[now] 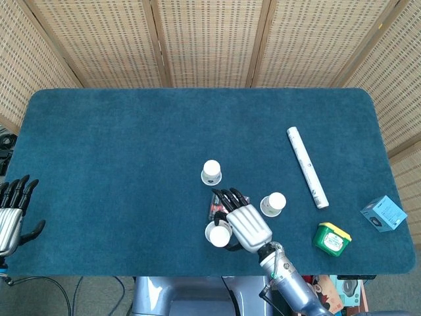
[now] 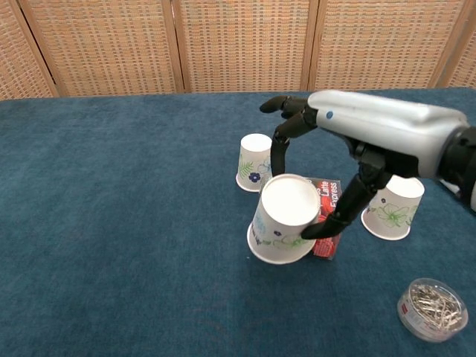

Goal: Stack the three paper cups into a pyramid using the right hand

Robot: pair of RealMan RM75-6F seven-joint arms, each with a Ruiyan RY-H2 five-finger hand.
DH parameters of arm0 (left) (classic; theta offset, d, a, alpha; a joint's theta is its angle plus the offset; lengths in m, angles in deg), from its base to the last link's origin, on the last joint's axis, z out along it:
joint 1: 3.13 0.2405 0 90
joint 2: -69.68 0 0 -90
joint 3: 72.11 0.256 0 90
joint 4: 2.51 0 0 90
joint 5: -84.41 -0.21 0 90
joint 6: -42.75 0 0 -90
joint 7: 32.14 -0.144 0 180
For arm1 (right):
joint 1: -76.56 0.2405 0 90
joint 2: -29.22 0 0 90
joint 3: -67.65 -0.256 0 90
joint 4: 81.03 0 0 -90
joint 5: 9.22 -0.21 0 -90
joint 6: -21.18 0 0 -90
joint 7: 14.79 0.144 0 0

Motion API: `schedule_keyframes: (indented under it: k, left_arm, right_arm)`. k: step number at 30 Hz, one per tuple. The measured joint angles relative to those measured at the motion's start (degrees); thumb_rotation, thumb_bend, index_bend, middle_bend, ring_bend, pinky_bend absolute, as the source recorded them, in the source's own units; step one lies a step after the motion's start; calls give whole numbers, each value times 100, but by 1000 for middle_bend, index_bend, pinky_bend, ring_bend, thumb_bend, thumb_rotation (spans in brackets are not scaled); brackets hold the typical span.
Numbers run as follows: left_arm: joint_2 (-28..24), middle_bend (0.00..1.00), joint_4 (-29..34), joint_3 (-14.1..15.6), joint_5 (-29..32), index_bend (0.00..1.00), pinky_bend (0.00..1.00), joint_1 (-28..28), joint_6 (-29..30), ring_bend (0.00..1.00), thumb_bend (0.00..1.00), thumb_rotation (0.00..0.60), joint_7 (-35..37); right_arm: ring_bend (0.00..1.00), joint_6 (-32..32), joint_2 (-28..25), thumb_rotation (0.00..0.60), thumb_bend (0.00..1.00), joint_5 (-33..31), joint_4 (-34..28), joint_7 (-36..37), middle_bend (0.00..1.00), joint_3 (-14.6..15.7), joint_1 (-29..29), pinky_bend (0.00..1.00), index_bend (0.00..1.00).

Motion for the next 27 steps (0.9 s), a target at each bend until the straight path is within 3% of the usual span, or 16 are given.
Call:
schedule_keyframes:
  k: [11,27]
  left_arm:
    - [28,0,-29,-11,26,0,0,-10,-19,0,312,600,-61]
    - [204,0,-201,-83,226,0,0,-106,-188,0,312,600,-268]
  right_arm:
    - [0,-89,-84,600,38,-716,60,-355,0,-695,517,0,539]
    - [0,333,159,600,38,-1441,1823,126,0,-1317,1328,0,538]
